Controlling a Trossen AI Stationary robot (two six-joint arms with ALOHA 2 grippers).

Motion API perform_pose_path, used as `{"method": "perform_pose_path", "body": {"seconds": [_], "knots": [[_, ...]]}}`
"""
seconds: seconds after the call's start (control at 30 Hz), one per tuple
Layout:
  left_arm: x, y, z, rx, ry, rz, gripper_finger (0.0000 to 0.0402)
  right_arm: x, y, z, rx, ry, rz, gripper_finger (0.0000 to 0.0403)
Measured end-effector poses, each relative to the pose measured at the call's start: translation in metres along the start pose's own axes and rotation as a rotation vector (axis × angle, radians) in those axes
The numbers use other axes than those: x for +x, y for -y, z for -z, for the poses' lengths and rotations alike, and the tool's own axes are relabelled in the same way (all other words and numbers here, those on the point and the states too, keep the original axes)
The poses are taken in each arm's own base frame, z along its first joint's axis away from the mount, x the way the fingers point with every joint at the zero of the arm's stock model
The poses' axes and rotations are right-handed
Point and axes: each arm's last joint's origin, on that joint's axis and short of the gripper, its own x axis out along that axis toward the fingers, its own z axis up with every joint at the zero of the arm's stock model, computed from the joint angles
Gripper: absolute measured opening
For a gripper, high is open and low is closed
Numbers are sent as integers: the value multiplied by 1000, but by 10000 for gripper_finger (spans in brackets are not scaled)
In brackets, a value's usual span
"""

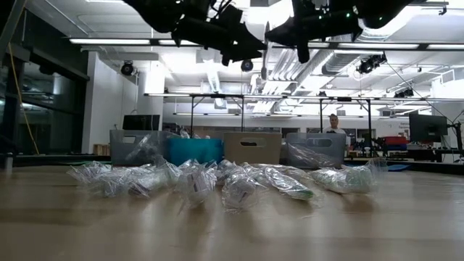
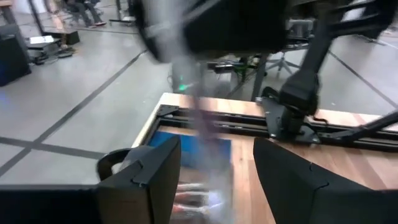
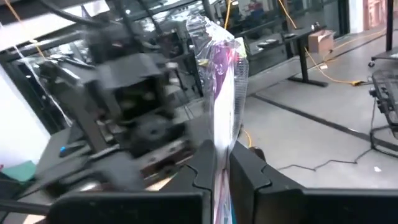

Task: Pick & Place Toothbrushes
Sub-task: Put the purple toothbrush into the white bin

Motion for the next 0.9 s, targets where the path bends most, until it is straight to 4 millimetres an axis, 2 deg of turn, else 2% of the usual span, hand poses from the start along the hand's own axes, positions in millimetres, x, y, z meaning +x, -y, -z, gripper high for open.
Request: {"method": "perform_pose_path", "body": {"seconds": [0.33,0.5,0.7,0.9], "knots": [[3,4,4,-23,-33,-2,189,20,3,14,72,-1,-76,14],[3,4,8,-43,-65,-3,134,20,2,13,80,13,-85,15],[2,3,11,-62,-97,-10,23,19,4,13,74,6,-85,16],[2,3,14,-58,-125,-15,21,18,3,14,91,-12,-86,39]]}}
